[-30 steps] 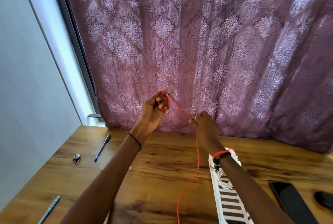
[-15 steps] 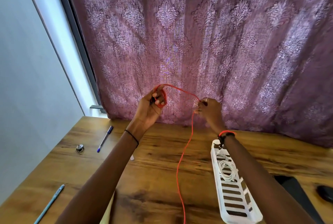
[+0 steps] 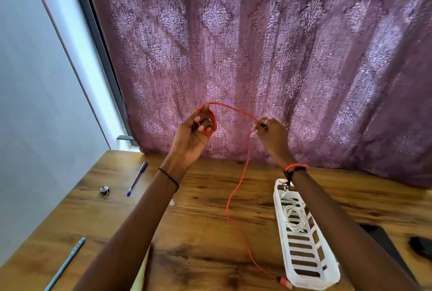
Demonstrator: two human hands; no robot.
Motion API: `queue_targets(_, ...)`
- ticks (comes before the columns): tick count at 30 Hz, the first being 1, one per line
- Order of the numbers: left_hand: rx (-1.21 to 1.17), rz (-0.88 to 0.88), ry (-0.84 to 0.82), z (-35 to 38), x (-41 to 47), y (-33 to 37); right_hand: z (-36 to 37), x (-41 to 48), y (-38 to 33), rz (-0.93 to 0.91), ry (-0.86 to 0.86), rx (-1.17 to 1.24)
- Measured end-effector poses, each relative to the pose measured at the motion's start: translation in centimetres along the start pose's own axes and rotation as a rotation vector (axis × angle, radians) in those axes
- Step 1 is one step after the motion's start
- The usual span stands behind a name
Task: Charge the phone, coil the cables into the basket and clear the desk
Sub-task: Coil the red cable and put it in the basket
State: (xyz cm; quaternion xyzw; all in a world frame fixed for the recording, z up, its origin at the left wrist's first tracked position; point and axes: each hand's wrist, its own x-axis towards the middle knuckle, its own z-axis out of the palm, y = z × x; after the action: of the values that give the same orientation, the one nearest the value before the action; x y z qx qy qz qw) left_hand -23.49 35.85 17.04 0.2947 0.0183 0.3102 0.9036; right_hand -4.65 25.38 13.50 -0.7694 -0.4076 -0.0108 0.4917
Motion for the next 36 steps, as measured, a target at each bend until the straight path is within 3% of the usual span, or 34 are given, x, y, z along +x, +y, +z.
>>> queue_targets(2,-0.044,0.006,-0.008,0.2,0.2,0.2,0.8,-1.2,0.2,-0.047,-0.064,-0.182)
queue_targets(6,-0.093,0.045,0.013,0.8,0.7,0.3,2.7,-3.7,-0.1,-0.063,-0.175,-0.219)
queue_targets(12,-0.004,0.072,0.04,1.1,1.2,0.3,4.7,-7.1,-1.9,-0.114,-0.179,-0.324)
queue_targets(19,0.338,0.131,0.138,1.9,1.0,-0.1,4.6,-9.1,-5.2,-0.158,-0.253,-0.308)
queue_targets(23,0.579,0.189,0.174,2.3,1.1,-0.7,3.2,-9.1,-7.6,-0.076,-0.373,-0.243)
queue_targets(28,0.985,0.244,0.116,2.3,0.4,-1.4,1.1,-8.0,-10.8,0.004,-0.534,-0.156)
queue_targets(33,1.346,0.216,-0.004,2.2,0.0,-1.7,-1.0,-7.5,-12.8,0.165,-0.658,0.16)
queue_targets(36,1.41,0.149,-0.062,1.6,0.0,-1.2,-2.6,-7.2,-13.2,0.207,-0.719,0.244)
